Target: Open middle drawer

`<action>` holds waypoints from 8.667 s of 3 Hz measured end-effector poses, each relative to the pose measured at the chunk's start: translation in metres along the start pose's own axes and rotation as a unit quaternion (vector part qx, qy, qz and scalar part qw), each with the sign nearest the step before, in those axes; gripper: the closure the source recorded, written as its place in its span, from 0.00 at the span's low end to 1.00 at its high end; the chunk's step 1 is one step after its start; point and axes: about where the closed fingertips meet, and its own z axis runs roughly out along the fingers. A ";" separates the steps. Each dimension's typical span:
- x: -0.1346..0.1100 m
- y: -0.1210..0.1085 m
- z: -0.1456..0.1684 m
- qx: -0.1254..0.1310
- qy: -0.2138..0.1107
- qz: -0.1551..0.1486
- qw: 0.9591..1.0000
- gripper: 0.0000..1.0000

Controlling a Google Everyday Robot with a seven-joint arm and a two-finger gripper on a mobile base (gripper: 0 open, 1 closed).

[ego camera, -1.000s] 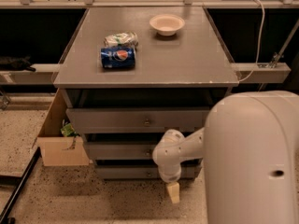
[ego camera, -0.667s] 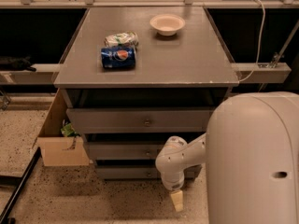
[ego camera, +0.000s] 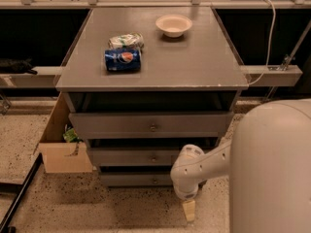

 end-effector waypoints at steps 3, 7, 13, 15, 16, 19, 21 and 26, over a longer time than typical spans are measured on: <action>0.011 -0.004 -0.041 0.186 -0.135 0.168 0.959 0.00; -0.001 -0.006 -0.032 0.162 -0.135 0.168 0.963 0.00; 0.001 -0.020 -0.070 0.320 -0.120 0.278 0.898 0.00; -0.003 -0.067 -0.068 0.362 -0.080 0.289 0.883 0.00; -0.009 -0.089 -0.061 0.379 -0.065 0.290 0.876 0.00; -0.024 -0.104 -0.072 0.397 -0.074 0.239 0.883 0.00; -0.056 -0.130 -0.079 0.412 -0.091 0.113 0.899 0.00; -0.025 -0.125 -0.057 0.425 -0.013 0.141 0.894 0.00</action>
Offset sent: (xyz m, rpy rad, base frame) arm -0.0069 -0.0425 0.0322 0.3808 -0.5920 -0.2858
